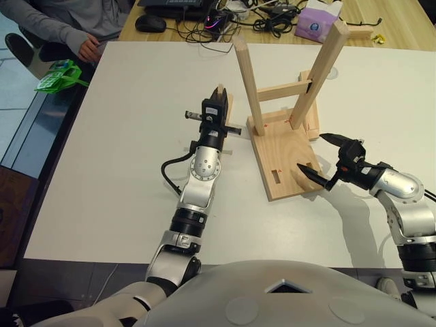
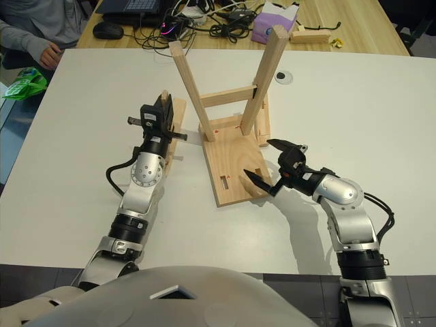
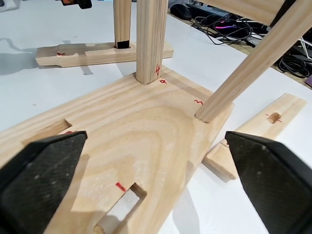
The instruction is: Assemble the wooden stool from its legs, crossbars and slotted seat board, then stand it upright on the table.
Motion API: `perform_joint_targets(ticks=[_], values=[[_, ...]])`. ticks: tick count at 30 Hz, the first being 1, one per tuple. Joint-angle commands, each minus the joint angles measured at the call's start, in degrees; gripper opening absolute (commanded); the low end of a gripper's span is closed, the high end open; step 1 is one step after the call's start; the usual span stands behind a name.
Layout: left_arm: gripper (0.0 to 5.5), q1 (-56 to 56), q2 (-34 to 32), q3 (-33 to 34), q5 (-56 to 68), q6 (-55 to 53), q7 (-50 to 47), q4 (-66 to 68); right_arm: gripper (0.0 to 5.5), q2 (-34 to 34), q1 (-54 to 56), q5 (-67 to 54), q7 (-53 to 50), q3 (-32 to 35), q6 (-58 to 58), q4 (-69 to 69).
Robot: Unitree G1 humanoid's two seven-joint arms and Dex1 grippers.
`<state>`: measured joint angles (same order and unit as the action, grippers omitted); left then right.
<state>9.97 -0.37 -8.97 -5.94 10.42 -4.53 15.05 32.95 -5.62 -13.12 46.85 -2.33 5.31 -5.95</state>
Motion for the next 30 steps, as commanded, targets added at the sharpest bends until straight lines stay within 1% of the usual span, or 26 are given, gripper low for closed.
perform_joint_targets(ticks=[1, 5, 9, 14, 22, 23, 24, 25, 29, 30], values=[[0.41, -6.6, -0.6, 2.3, 3.9, -8.8, 3.7, 1.1, 5.40, 0.4, 0.5, 0.3, 0.0, 0.5, -0.5, 0.0], [0.41, -11.2, -2.6, 4.3, 5.2, -12.4, 5.6, -5.1, 5.40, -0.1, 0.1, 0.3, -0.6, 0.7, -0.5, -0.2], [0.41, -13.2, -4.8, 6.7, 5.3, -14.4, 6.5, -9.4, 5.40, -0.8, -0.3, 0.5, -1.5, 0.8, -0.7, -0.2], [0.41, -15.8, -5.5, 8.0, 5.0, -16.3, 6.8, -13.9, 5.40, -0.8, -0.5, 0.4, -1.8, 1.0, -1.1, 0.2], [0.41, -13.6, -4.7, 7.7, 5.2, -15.8, 7.7, -13.8, 5.40, -1.1, -0.2, 1.2, -1.8, 0.4, -2.2, 1.2], [0.70, -13.4, -4.5, 7.7, 5.5, -15.5, 7.9, -13.5, 5.40, -1.2, -0.1, 1.3, -1.8, 0.4, -2.4, 1.4], [0.80, -13.2, -4.4, 7.7, 5.5, -15.1, 7.9, -13.5, 5.40, -1.2, 0.0, 1.4, -1.8, 0.4, -2.6, 1.5], [1.04, -13.0, -4.1, 7.9, 5.7, -14.7, 7.8, -13.6, 5.40, -1.3, 0.1, 1.6, -1.8, 0.3, -2.8, 1.8], [1.62, -12.4, -3.8, 8.9, 5.7, -11.3, 6.8, -15.6, 5.40, -1.6, -0.4, 1.9, -1.9, -0.1, -3.3, 1.7], [1.69, -12.3, -3.7, 9.0, 5.7, -9.9, 6.8, -16.5, 5.40, -1.6, -0.6, 1.9, -2.0, -0.1, -3.4, 1.6]])
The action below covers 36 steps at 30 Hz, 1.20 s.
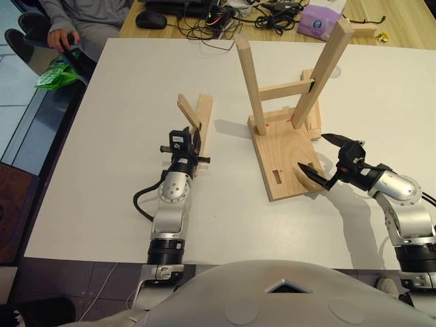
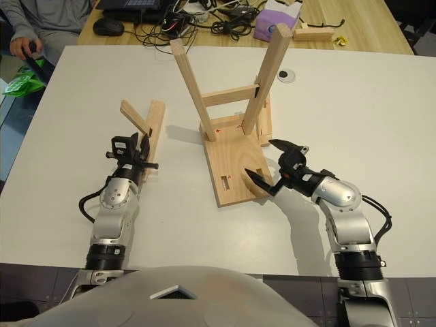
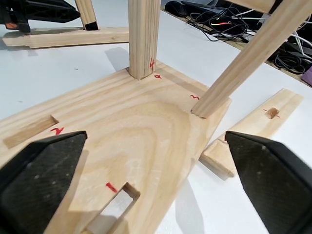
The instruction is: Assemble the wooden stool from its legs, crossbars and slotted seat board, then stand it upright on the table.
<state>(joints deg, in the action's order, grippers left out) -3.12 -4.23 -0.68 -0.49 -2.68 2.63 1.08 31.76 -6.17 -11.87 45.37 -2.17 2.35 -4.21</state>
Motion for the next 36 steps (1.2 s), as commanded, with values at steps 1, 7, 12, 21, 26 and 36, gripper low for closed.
perform_joint_targets(ticks=[1, 7, 12, 21, 26, 36], values=[[1.93, 0.8, -0.2, 0.5, -0.2, 5.1, -0.2, -3.9, 5.40, -0.5, -0.3, 0.7, -0.7, -0.3, -0.5, -0.2], [2.68, 7.0, -0.6, 0.2, -0.7, 4.8, 0.1, -15.4, 5.40, -1.2, -0.3, 1.1, -1.8, -0.5, -1.1, 0.3], [2.68, 22.5, -1.5, 5.6, 3.8, -2.3, -1.3, -19.2, 5.40, -1.7, 0.2, 1.8, -2.2, -0.7, -1.5, 0.9], [2.68, 22.1, 0.4, 3.7, 2.8, -12.0, -2.2, 1.8, 5.40, -1.6, 0.4, 2.0, -1.9, -1.3, -1.1, 0.3], [2.68, 20.6, 2.5, 4.4, 1.5, -3.5, -5.4, 27.8, 5.40, -1.3, 0.9, 2.0, -1.4, -1.5, -0.7, 0.2], [2.68, 31.1, 0.3, 5.7, 4.9, -11.0, -5.2, -0.1, 5.40, -2.6, 0.4, 2.3, -2.5, -1.7, -1.1, 0.3]])
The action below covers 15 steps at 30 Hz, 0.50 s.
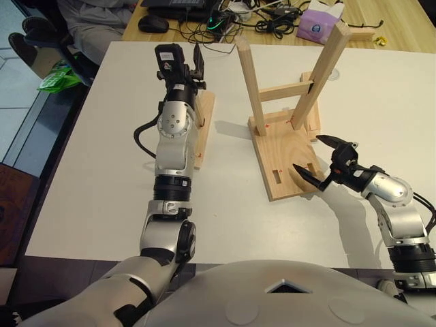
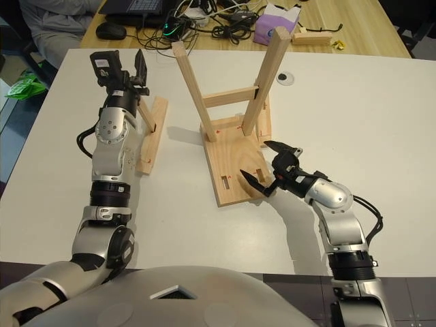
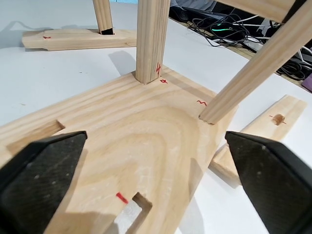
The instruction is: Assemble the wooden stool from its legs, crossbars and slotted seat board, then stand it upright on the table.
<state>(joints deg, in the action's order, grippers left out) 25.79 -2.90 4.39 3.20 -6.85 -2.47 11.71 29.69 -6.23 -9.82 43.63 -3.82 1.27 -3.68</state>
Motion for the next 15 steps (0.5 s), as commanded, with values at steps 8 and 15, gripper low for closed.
perform_joint_targets(ticks=[8, 15], values=[[2.68, 6.8, -8.8, 9.8, 6.0, -23.5, 0.4, -29.4, 5.40, -0.9, 0.7, 0.4, -1.4, 0.1, -0.4, 0.4], [2.89, -19.7, -20.1, 12.6, 11.5, -42.1, 14.3, -37.4, 5.40, -1.0, -1.9, 0.6, -3.2, 1.5, -1.4, -0.4]])
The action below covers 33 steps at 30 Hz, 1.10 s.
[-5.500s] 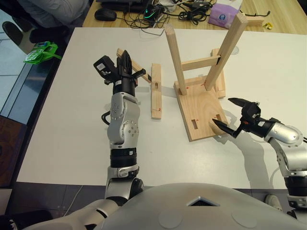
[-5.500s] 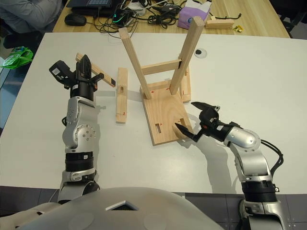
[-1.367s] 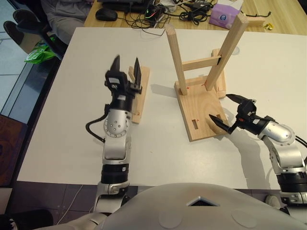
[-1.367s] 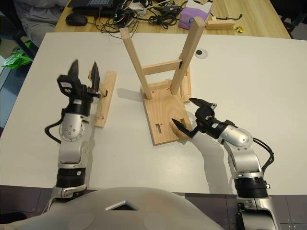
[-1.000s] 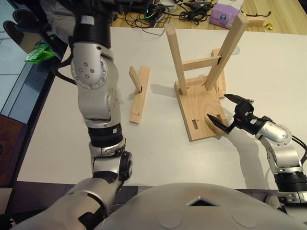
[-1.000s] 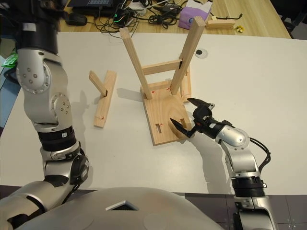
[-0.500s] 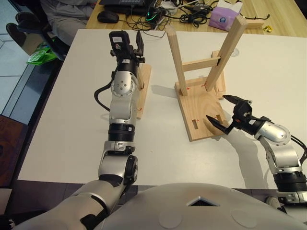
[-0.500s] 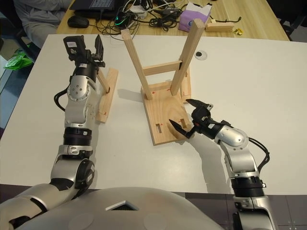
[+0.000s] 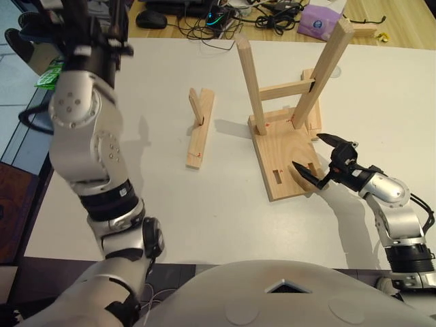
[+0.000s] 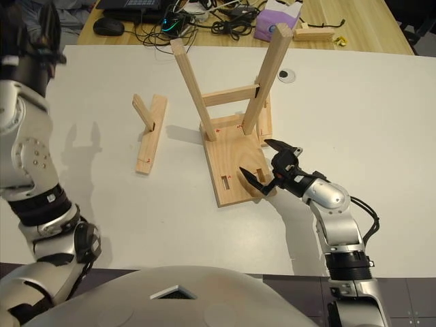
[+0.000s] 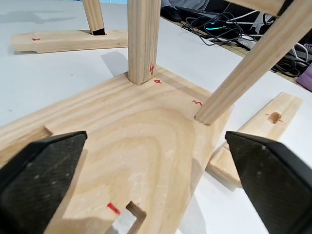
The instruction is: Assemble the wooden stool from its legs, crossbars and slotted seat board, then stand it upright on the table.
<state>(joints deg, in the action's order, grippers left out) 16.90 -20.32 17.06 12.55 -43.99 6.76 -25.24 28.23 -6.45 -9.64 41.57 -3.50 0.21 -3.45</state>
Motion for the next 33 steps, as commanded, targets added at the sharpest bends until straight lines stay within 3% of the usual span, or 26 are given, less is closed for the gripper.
perform_joint_targets(ticks=[1, 7, 12, 16, 21, 29, 33], values=[[2.98, -13.2, -2.6, -0.2, 2.6, -5.5, 6.1, 0.4, 5.40, 0.4, -2.3, 0.5, -1.4, 1.3, -0.4, -1.0], [3.76, -16.3, -0.2, -1.9, 6.1, -8.2, 8.5, 4.3, 5.40, 0.3, -2.6, 0.7, -1.7, 1.0, -0.3, -1.4], [3.76, -14.4, 7.6, -0.3, 15.1, -16.0, 7.5, 2.3, 5.40, 0.6, -2.9, 2.4, -1.7, 0.1, -1.6, -0.8], [3.76, -16.9, 6.7, -4.2, 15.5, -18.5, 7.7, 1.1, 5.40, 0.6, -3.1, 2.6, -1.6, 0.2, -1.8, -0.8], [3.76, -21.6, 3.9, -10.1, 8.9, -11.8, 8.0, 9.1, 5.40, 0.4, -2.9, 3.1, -1.5, -0.4, -2.4, -0.5], [3.76, -23.1, 4.0, -18.0, 5.2, -6.7, 8.5, 8.6, 5.40, 0.0, -2.7, 3.1, -2.1, -0.7, -2.7, -0.5], [3.19, -24.4, 4.7, -18.8, 3.5, -3.6, 7.6, 10.5, 5.40, -0.2, -2.5, 2.9, -2.4, -0.7, -2.6, -0.5]])
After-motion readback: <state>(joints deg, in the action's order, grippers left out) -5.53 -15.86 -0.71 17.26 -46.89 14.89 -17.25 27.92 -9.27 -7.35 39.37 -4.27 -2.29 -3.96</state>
